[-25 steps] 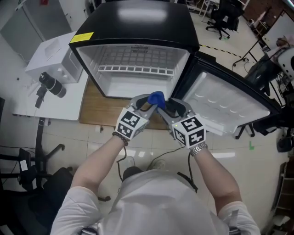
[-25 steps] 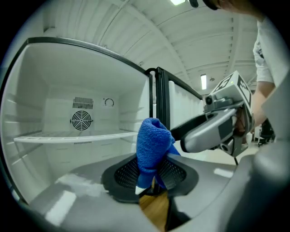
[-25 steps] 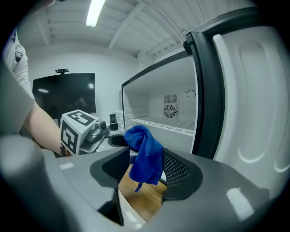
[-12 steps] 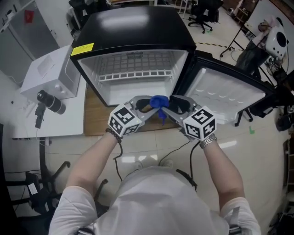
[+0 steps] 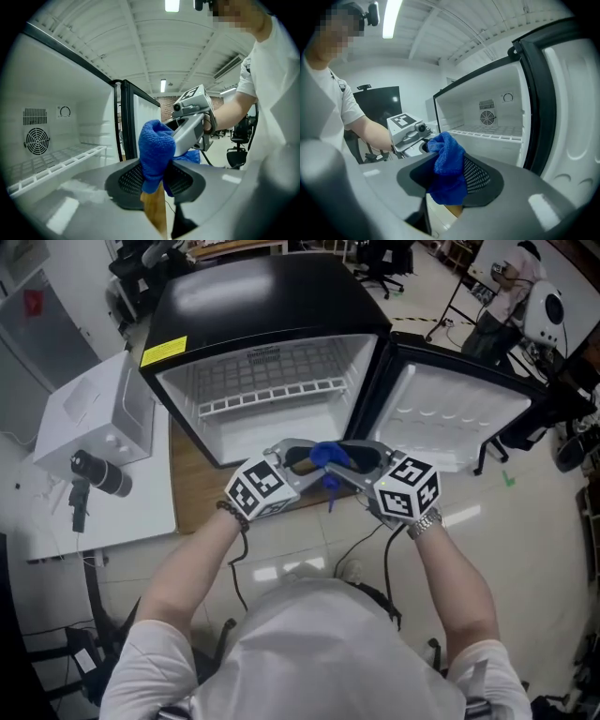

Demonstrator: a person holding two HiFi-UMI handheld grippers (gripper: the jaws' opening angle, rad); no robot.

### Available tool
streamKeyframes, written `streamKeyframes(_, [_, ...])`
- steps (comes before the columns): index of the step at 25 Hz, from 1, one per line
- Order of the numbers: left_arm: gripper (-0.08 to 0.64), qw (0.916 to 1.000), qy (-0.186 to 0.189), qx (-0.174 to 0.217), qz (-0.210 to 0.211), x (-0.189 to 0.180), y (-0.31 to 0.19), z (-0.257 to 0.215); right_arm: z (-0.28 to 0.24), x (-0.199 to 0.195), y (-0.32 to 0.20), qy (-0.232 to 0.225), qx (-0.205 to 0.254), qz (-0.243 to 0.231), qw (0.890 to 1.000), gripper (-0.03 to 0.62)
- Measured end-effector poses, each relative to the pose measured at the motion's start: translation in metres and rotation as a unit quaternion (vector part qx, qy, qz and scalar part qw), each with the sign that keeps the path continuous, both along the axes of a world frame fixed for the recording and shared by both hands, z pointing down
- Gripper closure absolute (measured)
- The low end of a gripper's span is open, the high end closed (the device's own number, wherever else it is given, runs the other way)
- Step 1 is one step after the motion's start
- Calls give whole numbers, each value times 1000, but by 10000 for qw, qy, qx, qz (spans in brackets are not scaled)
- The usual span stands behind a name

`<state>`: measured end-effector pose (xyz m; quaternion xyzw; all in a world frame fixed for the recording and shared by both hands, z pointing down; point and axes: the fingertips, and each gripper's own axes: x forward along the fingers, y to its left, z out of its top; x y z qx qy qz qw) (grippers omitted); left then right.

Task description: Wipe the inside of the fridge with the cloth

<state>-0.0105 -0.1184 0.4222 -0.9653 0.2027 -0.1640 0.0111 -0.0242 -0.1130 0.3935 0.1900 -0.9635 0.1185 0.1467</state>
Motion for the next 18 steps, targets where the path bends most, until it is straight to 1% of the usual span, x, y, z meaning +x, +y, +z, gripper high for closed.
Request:
streamKeyframes(3, [421, 10000, 10, 57, -29, 2, -4, 2, 0, 7, -3, 110, 252, 441, 9987, 474])
streamKeyframes(7, [364, 9991, 323, -80, -251, 9, -17, -5, -14, 28, -11, 166, 734, 1190, 9900, 494])
streamKeyframes(9, [358, 9984, 365, -117, -409, 15, -25, -3, -29, 46, -18, 87, 944, 1575, 9830, 494])
streamKeyframes(13, [359, 9963, 309, -194, -774, 37, -40, 7, -64, 84, -32, -99, 1289, 2251, 9657, 495])
streamKeyframes(15, [359, 9935, 352, -331, -1027, 51, -49, 13, -80, 101, -39, -185, 1438, 2528, 9566, 495])
streamKeyframes(18, [359, 9868, 403, -618, -1442, 75, -58, 30, -98, 124, -50, -272, 1594, 2873, 9441, 495])
